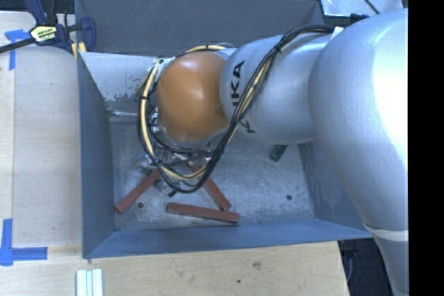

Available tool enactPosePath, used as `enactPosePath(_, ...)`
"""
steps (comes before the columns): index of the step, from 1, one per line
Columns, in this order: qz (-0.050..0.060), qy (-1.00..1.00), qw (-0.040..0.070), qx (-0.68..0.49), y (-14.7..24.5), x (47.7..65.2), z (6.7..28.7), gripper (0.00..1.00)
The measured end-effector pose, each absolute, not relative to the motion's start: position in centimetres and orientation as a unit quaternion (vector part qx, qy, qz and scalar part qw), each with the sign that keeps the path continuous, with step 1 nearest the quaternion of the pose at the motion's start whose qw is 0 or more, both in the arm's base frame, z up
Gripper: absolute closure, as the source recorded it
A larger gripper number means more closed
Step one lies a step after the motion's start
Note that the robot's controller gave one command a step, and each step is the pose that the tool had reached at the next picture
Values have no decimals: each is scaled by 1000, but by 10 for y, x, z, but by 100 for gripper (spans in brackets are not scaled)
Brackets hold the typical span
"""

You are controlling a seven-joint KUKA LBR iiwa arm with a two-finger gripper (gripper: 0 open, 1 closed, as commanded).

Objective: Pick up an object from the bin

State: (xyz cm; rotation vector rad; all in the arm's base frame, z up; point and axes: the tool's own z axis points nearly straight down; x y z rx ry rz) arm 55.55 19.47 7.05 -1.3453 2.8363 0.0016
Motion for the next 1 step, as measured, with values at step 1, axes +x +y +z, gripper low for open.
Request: enactPosePath(1, 1, 904, 1, -428, 195, 555, 71, 100)
